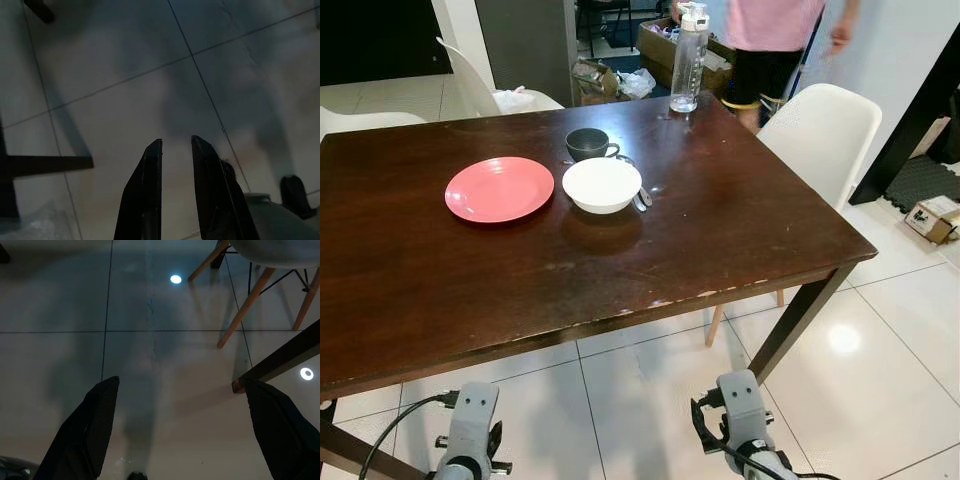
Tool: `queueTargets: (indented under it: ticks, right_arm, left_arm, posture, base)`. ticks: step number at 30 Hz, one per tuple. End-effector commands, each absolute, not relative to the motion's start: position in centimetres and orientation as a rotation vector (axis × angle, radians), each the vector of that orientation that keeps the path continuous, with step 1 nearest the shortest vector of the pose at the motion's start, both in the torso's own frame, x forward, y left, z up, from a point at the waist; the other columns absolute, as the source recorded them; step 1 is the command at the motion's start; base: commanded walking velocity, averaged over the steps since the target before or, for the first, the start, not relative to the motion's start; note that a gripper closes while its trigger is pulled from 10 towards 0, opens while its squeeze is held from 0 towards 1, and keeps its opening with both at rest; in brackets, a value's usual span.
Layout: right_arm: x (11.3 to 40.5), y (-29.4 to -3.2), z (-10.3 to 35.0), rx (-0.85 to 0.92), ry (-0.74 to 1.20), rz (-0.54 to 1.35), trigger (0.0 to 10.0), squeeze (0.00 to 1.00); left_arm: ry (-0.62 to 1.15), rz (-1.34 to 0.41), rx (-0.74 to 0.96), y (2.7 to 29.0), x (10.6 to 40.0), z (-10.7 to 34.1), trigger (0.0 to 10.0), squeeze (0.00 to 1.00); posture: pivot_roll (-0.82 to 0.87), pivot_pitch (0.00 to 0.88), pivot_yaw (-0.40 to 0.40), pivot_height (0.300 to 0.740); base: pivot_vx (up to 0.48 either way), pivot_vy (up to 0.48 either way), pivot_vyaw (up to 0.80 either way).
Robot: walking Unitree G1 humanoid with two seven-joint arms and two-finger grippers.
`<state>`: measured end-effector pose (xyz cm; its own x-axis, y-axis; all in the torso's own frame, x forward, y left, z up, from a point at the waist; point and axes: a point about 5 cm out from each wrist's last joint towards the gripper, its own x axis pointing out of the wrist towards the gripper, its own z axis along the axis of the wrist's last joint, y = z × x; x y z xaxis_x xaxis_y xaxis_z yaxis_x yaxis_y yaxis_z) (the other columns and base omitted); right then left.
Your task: Setting the table
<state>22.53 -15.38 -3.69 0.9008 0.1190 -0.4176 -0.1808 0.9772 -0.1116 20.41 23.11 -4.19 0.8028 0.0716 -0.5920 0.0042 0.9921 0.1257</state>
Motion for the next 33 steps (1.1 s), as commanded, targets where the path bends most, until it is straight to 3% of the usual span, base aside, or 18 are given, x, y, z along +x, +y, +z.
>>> queueTargets:
  ticks: [1, 17, 33]
  right_arm:
    - [22.1, -15.4, -3.9, -0.139, 0.424, 0.144, 10.0, 0.0]
    - [22.6, -15.0, -3.5, -0.132, 0.405, 0.14, 10.0, 0.0]
    - [22.9, -16.4, -3.2, -0.153, 0.396, 0.109, 10.0, 0.0]
  left_arm:
    - [0.654, 0.056, 0.112, 23.7, 19.8, -4.4, 10.0, 0.0]
    - [0.661, 0.069, 0.089, 23.7, 20.0, -4.4, 10.0, 0.0]
    - [0.677, 0.037, 0.08, 22.2, 20.5, -4.8, 10.0, 0.0]
  posture:
    - [-0.13, 0.002, 0.059, 0.74]
    - [-0.15, 0.004, 0.074, 0.74]
    - [-0.18, 0.0, 0.08, 0.74]
  base:
    - [0.0, 0.0, 0.0]
    - [0.0, 0.0, 0.0]
    - [0.0, 0.0, 0.0]
